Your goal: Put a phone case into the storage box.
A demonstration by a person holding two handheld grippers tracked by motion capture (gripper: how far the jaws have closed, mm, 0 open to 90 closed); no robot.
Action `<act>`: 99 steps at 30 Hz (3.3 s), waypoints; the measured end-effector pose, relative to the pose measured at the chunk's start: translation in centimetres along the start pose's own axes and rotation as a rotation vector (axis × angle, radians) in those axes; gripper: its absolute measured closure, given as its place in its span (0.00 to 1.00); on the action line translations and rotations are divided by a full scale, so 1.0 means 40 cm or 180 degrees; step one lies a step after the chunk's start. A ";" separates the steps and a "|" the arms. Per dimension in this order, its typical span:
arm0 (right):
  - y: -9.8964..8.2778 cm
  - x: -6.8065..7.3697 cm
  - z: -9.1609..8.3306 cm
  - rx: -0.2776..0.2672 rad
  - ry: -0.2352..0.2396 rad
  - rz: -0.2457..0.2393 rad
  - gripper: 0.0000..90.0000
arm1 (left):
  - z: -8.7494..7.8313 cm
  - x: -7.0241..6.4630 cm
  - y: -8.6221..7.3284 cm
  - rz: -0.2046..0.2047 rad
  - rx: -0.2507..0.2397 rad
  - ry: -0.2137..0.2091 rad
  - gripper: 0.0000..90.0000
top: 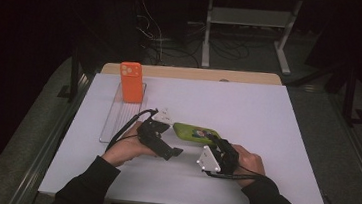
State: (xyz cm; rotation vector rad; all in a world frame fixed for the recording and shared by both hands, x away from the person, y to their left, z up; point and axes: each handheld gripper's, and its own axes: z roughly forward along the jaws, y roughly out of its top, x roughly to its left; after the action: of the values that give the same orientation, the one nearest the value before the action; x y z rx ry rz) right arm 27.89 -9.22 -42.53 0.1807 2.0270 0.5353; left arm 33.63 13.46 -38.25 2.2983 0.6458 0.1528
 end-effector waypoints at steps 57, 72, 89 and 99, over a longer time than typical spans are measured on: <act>-0.060 -0.091 0.029 0.0046 0.1326 0.3201 0.84 | -0.011 0.041 0.056 -0.0432 -0.0531 -0.0052 0.01; -0.043 -0.090 0.023 -0.0046 0.1368 0.3189 0.84 | 0.027 0.042 0.132 -0.0398 -0.0678 -0.0140 0.00; -0.028 -0.090 0.017 -0.0154 0.1407 0.3162 0.84 | 0.087 0.030 0.154 -0.0578 -0.0841 -0.0265 0.00; -0.027 -0.080 0.023 -0.0108 0.1445 0.3146 0.84 | 0.104 0.036 0.158 -0.0691 -0.0847 -0.0324 0.00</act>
State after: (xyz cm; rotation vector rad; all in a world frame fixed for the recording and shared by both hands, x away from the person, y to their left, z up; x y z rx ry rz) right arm 30.37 -10.99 -40.84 1.1593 2.2648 1.3044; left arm 38.65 7.74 -37.06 1.9544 0.7682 0.0171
